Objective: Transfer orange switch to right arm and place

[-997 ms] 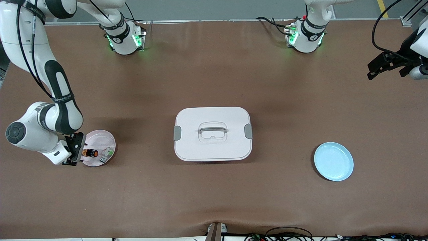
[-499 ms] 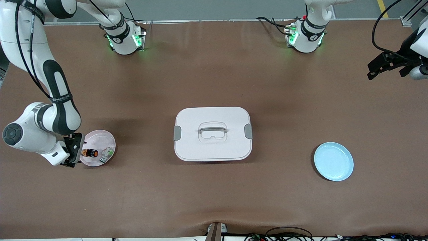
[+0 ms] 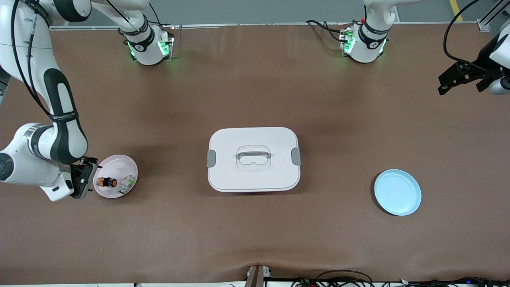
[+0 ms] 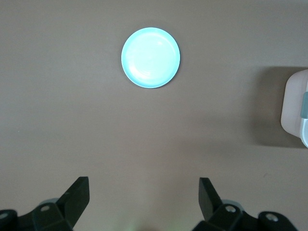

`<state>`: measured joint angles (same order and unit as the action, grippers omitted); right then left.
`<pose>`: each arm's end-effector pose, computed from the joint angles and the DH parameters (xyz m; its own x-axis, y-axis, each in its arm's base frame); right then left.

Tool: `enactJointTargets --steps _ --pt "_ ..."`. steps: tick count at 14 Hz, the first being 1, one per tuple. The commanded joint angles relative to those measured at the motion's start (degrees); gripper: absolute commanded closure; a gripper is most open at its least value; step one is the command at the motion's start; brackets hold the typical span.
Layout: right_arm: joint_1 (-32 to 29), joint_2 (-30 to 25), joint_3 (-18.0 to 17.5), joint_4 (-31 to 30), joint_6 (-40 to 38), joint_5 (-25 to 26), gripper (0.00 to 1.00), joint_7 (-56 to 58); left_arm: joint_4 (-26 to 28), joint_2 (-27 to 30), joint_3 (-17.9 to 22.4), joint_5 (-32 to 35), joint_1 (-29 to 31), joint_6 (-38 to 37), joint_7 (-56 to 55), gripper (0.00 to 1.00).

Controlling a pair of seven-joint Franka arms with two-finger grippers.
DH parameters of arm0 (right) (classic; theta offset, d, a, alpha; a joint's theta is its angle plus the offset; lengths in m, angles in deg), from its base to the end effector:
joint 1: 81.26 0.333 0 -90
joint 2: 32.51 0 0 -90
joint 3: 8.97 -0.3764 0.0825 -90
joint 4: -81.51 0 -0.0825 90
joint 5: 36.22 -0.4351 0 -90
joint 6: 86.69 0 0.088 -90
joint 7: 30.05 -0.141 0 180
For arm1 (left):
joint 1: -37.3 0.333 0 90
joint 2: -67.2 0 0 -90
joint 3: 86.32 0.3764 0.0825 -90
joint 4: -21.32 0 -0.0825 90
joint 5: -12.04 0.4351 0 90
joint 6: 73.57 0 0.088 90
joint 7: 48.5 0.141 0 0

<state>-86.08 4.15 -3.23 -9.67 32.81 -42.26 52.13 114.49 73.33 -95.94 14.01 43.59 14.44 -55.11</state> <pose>0.7425 -0.1209 0.2335 0.3561 0.9344 0.0043 0.9250 -0.3519 -0.1434 0.5620 -0.0334 0.6807 0.9980 0.0589 0.0214 0.0599 -0.9969 -0.0500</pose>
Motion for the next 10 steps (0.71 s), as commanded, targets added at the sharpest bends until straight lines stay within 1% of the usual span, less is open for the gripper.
enactJointTargets --steps 1,3,6,10 --pt "-0.5 0.2 -0.6 2.2 -3.5 0.3 0.0 -6.3 0.5 0.9 0.3 -1.1 0.1 0.0 0.1 0.0" --pt "-0.5 -0.2 -0.6 3.3 -4.4 0.2 0.0 -11.8 0.6 0.9 0.3 -1.1 0.1 0.0 0.1 0.0" --pt "-0.7 -0.1 -0.7 6.8 -10.4 -0.6 0.0 -20.7 0.4 0.9 0.3 -1.1 0.1 0.0 0.1 0.0" --pt "-1.1 0.0 -0.8 8.6 -13.2 -0.8 0.0 -30.0 0.3 0.9 0.4 -1.1 0.1 0.0 0.2 0.0"
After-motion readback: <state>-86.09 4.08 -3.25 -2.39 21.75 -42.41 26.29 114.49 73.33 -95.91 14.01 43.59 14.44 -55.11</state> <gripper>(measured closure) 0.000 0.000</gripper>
